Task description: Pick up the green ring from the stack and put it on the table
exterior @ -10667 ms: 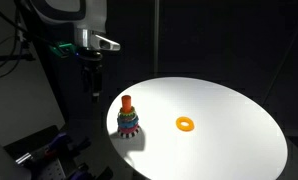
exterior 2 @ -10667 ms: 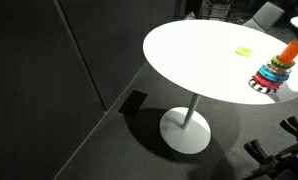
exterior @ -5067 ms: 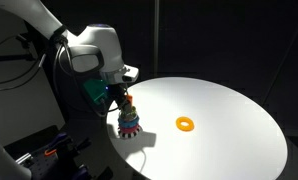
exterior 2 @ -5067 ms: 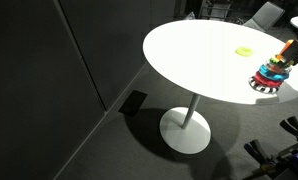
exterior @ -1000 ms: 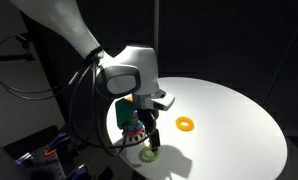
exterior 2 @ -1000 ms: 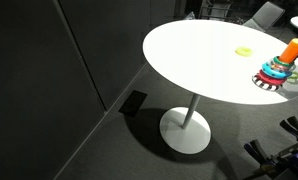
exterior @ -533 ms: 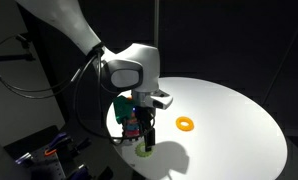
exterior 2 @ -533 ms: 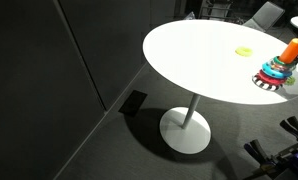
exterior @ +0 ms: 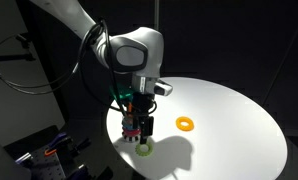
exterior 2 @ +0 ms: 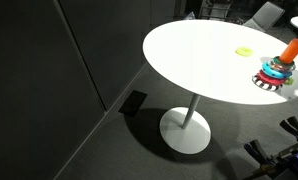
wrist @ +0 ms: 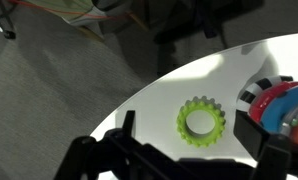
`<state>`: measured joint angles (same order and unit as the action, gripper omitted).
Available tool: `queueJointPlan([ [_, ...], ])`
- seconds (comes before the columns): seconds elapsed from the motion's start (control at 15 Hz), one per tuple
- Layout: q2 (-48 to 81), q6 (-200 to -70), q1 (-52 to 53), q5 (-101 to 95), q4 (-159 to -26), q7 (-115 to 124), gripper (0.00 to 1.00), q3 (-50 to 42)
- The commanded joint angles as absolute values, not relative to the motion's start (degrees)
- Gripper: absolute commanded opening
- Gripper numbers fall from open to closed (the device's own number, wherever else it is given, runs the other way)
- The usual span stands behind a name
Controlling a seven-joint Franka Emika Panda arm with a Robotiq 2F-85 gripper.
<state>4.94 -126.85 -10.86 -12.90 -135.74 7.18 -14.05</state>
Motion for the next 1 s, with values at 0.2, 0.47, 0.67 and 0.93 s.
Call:
queueJointPlan([
  [0.2,-1.4,-114.9,-10.4,-15.2,-133.5,3.1,1.00,-12.2],
  [0.47,-5.9,-111.8,-9.8,-15.1,-133.4,2.7,1.00,-10.6],
  [0.67,-9.5,-110.1,-9.2,-14.6,-133.2,3.2,1.00,-9.1],
  [0.93,-13.6,-109.0,-8.5,-13.1,-133.3,3.0,1.00,-7.9],
])
